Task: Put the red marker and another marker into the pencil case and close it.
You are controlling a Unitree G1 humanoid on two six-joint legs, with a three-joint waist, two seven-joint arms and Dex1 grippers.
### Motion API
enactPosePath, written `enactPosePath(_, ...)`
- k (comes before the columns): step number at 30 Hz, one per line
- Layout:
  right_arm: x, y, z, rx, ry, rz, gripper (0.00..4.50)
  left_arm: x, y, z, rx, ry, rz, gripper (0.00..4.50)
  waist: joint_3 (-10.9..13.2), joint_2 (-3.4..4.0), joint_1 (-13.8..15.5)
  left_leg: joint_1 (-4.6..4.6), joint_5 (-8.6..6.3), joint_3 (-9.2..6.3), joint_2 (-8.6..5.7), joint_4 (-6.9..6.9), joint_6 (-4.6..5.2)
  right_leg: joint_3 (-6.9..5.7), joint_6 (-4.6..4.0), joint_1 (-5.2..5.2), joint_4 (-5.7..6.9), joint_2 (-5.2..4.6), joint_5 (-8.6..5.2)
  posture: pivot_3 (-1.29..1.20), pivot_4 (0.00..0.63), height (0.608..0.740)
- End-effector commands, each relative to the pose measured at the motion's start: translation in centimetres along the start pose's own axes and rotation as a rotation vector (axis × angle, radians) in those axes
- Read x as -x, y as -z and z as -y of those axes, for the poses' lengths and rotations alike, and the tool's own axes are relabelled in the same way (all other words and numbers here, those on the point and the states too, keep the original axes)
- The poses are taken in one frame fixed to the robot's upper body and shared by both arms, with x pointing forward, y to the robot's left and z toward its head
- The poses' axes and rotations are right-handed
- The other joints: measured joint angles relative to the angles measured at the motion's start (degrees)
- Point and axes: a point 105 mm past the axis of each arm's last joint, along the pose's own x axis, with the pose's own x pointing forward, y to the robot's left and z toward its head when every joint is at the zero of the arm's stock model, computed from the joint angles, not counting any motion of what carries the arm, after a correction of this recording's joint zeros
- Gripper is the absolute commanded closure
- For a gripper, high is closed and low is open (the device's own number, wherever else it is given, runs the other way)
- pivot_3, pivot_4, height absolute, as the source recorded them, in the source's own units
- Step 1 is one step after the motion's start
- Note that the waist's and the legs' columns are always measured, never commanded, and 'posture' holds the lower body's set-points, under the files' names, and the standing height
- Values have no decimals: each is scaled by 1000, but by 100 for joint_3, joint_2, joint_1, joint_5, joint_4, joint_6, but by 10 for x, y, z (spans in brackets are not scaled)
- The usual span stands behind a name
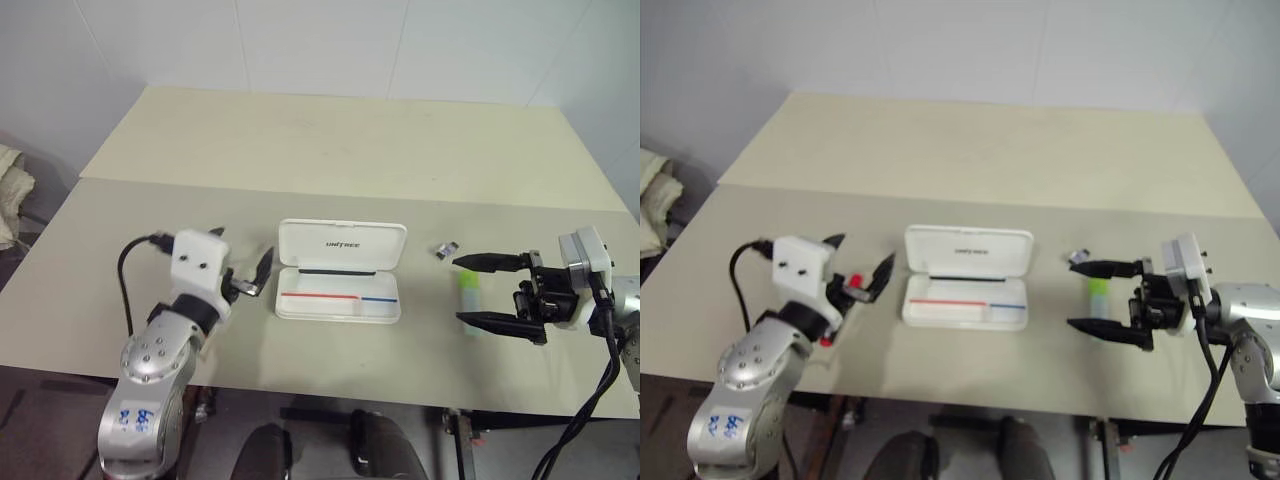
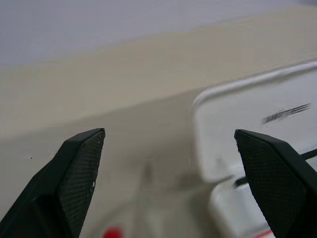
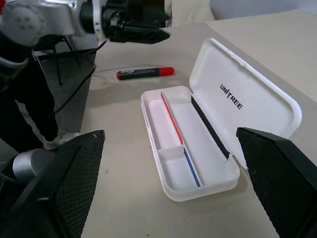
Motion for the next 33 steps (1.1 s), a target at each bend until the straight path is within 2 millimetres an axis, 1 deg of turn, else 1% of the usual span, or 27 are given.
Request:
enactPosePath(1, 0, -5, 0, 37, -24, 2, 0, 13, -3, -20, 5, -159, 38, 33, 0, -1, 4, 1, 0, 0, 0, 0, 0, 0, -5, 0, -1, 0, 0, 0, 150, 740)
enactPosePath(4, 0, -5, 1, 39, -21, 0, 0, 20, 9, -35, 25, -248, 9, 33, 0, -1, 19, 0, 4, 2, -1, 0, -1, 1, -49, 0, -4, 0, -17, 0, 150, 740)
enactPosePath(6, 1, -5, 1, 40, -19, -2, 0, 23, 19, -40, 54, -271, -19, 33, 0, -1, 18, 0, 5, 5, -2, 0, -1, 2, -56, 1, -6, 0, -18, 0, 150, 740)
enactPosePath(10, 4, -4, -3, 22, -10, 10, 0, 25, 45, -36, 97, -244, -108, 33, 0, -1, 21, 0, 5, 11, -2, 0, 2, 4, -58, 1, -17, 0, -17, 0, 150, 740)
enactPosePath(13, 9, 0, -8, 4, -1, 8, 0, 23, 60, -32, 105, -221, -175, 33, 1, -2, 50, -4, 4, 8, -1, 0, 4, 0, -58, 0, -21, 0, -17, 0, 150, 740)
enactPosePath(15, 10, 0, -10, 18, 13, 24, 0, 19, 67, -30, 111, -198, -202, 33, 1, -2, 59, -4, 3, 10, -2, 0, 4, 2, -59, 0, -24, 0, -17, 0, 150, 740)
enactPosePath(22, 6, -14, -19, 6, 28, 145, 0, 6, 80, -35, 85, -168, -254, 33, 0, -3, 57, -2, 4, 18, 3, 0, 5, 2, -76, 2, -32, 1, -15, 0, 150, 740)
enactPosePath(26, 4, -11, -26, 1, 17, 137, 0, 0, 87, -35, 61, -142, -283, 33, -1, -1, 72, -1, 4, 17, 4, 0, 5, 2, -77, 1, -30, -2, -14, 0, 150, 740)
enactPosePath(33, 6, -5, -25, 3, 41, 111, 0, -11, 93, -31, 38, -96, -311, 33, -3, 3, 96, 0, 26, 19, 2, 0, 9, 1, -97, 9, -45, -9, -1, 0, 150, 740)
